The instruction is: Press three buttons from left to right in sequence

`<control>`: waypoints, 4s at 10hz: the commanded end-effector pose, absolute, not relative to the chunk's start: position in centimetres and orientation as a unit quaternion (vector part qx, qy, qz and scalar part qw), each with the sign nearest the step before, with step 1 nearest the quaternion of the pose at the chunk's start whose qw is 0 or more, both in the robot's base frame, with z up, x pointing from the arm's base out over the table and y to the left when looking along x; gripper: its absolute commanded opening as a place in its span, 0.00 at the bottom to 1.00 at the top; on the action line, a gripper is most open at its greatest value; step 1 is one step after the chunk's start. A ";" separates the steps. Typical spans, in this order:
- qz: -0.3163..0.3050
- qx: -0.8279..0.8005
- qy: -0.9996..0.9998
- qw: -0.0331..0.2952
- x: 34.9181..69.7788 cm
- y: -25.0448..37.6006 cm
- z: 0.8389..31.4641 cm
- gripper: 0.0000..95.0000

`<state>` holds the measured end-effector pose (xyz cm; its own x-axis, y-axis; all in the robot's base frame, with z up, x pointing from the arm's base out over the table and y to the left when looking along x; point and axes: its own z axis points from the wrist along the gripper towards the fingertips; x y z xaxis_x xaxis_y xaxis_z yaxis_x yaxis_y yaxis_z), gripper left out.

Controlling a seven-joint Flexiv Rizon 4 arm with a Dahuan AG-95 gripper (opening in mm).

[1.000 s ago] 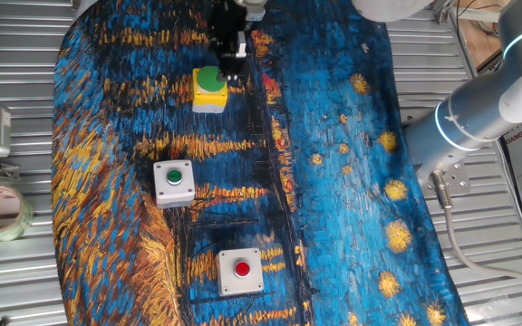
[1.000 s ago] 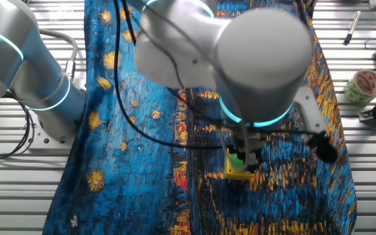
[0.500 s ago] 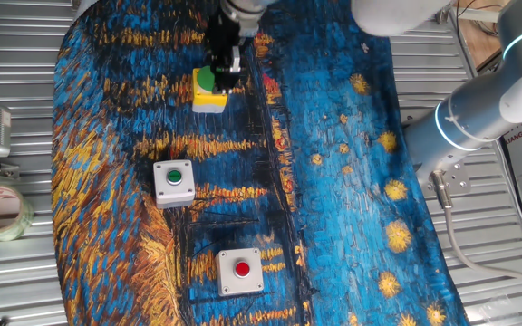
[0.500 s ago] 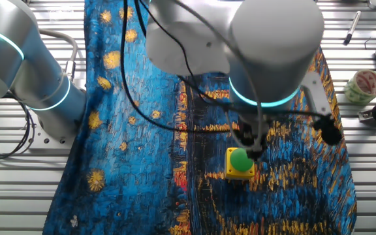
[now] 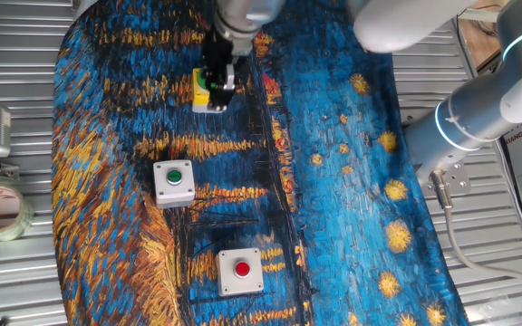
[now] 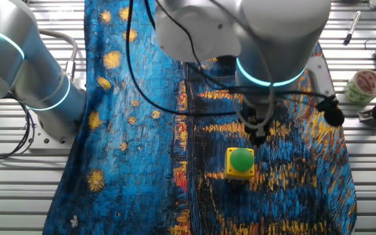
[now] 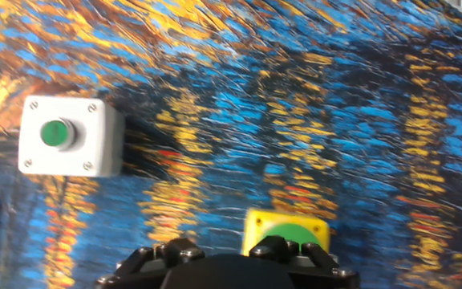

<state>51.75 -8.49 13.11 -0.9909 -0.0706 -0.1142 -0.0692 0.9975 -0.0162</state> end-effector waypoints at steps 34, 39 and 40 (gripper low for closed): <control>-0.014 0.004 0.999 0.039 59.0 0.6 12.2 0.40; -0.008 0.013 0.999 0.038 59.1 0.7 12.1 0.40; -0.005 0.013 0.999 0.036 59.1 0.7 12.1 0.40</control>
